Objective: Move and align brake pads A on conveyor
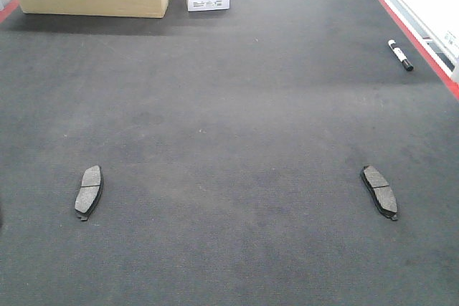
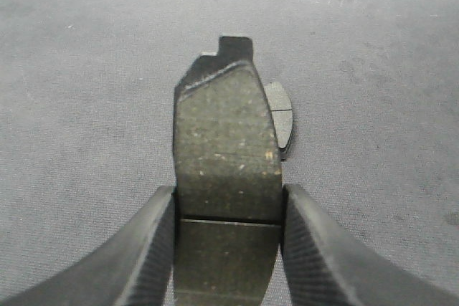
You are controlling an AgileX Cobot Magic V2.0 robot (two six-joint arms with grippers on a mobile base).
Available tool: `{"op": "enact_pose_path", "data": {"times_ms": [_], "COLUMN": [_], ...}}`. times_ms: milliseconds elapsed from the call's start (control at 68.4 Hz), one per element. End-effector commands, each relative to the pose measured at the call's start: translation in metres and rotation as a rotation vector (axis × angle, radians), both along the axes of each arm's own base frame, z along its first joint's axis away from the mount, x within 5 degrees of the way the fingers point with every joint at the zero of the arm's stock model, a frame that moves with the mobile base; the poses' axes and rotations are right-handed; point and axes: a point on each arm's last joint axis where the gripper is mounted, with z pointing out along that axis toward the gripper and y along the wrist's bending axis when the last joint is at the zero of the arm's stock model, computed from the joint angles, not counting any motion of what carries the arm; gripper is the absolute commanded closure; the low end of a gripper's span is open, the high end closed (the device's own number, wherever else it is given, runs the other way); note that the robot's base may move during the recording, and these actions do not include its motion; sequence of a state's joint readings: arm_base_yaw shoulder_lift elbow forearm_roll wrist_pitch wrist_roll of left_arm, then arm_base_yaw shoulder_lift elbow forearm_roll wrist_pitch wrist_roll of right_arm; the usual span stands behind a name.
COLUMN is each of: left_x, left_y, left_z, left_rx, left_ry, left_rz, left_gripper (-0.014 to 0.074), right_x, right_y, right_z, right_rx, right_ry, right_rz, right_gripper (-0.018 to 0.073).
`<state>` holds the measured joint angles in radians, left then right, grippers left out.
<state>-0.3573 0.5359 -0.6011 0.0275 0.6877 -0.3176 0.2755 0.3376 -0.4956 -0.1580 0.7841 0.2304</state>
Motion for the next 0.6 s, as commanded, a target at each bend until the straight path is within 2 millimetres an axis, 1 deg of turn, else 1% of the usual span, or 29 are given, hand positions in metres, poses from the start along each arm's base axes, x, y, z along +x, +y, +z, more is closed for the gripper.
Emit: {"op": "enact_pose_path", "data": {"times_ms": [0,117,249,278,395,468,585], "left_x": [0.026,0.060,0.100,0.111,0.142,0.162,0.188], "left_y": [-0.011,-0.024,-0.040,-0.045,-0.057,-0.065,-0.074], "left_z": [0.027,0.032,0.029,0.027,0.014,0.001,-0.020], "left_rx": [-0.051,-0.029,-0.037,-0.039,-0.026,-0.006,0.023], "left_ry": [-0.084,-0.025,0.043,0.059,0.112,0.165,0.241], "left_rz": [0.000,0.001,0.002,0.002,0.001,0.003,0.005], "left_gripper": [0.0592,0.0590,0.0588,0.0586,0.0579,0.0575,0.0573], "right_x": [0.004,0.004,0.004,0.004,0.004,0.004,0.004], "right_y": [0.001,0.001,0.001,0.001,0.001,0.001,0.001], "right_z": [0.015,0.015,0.015,0.015,0.015,0.015,0.015], "right_rx": [0.002,0.002,0.002,0.002,0.002,0.002,0.002], "right_ry": [-0.107,-0.107,-0.107,-0.107,-0.107,-0.107,-0.107], "right_rz": [0.007,0.007,0.007,0.007,0.007,0.007,0.007], "right_gripper": [0.0564,0.0564,0.0564,0.0564,0.0564,0.0564,0.0564]}}
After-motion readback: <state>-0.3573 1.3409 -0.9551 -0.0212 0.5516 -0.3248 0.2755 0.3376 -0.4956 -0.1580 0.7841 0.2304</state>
